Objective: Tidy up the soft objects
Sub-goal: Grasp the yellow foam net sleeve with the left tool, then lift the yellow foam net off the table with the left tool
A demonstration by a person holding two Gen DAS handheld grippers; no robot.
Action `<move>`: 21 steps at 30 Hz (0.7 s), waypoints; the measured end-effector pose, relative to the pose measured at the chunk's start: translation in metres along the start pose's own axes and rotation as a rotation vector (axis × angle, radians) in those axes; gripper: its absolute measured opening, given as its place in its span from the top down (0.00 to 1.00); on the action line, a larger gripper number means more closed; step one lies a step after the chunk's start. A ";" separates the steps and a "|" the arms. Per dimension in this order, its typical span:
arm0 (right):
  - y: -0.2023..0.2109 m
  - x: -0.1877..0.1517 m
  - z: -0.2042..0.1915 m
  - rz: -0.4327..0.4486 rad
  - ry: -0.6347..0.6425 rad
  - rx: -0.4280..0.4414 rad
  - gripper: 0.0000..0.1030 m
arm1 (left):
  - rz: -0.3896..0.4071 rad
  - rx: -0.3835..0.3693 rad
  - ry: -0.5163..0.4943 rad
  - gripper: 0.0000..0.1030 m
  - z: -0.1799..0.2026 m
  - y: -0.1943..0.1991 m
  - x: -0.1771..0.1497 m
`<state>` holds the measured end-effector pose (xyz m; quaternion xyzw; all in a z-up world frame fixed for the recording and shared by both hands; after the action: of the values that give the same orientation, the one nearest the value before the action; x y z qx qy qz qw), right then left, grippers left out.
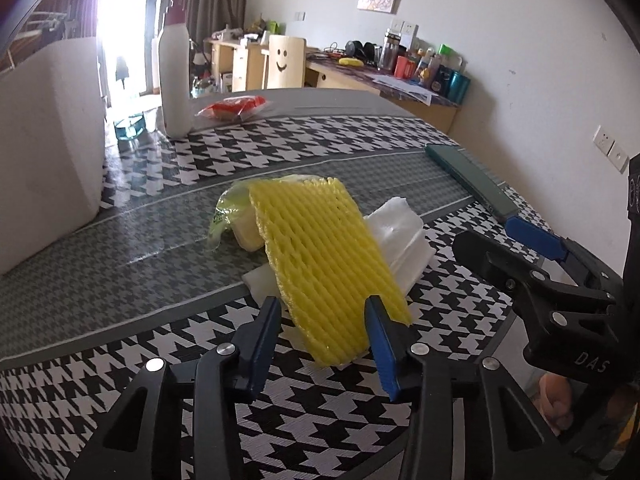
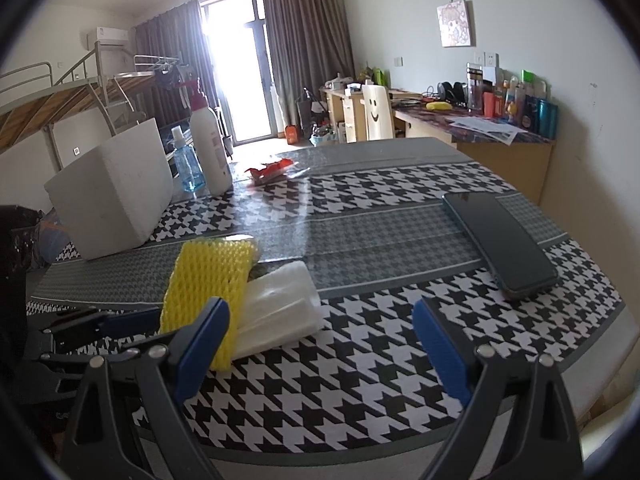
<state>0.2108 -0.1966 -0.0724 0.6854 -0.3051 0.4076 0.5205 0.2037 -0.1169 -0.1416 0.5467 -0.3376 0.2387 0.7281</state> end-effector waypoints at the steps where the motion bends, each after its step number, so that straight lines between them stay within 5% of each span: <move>1: -0.001 0.000 0.000 -0.002 -0.001 0.000 0.08 | -0.001 0.000 0.002 0.58 0.000 -0.001 0.000; 5: -0.003 -0.002 -0.001 -0.010 -0.002 0.007 0.08 | -0.019 -0.012 0.001 0.65 0.002 -0.005 -0.003; 10: -0.006 -0.006 -0.004 -0.020 0.001 0.015 0.08 | -0.002 -0.014 -0.011 0.88 0.004 -0.002 -0.001; 21: -0.011 -0.011 -0.006 -0.053 -0.023 0.032 0.08 | 0.091 -0.030 -0.040 0.90 0.005 0.028 0.011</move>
<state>0.2128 -0.1876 -0.0866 0.7061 -0.2864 0.3904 0.5167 0.1894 -0.1133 -0.1148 0.5245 -0.3802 0.2553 0.7178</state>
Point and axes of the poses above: each gripper's, at about its wrist camera, not at the fingertips, and y roughly against the way its jaws point, z to its right, x to its top, the point moved 8 cm from there along -y, roughly the way its jaws point, and after that the axes turned 8 degrees about z, right-handed, at the moved point
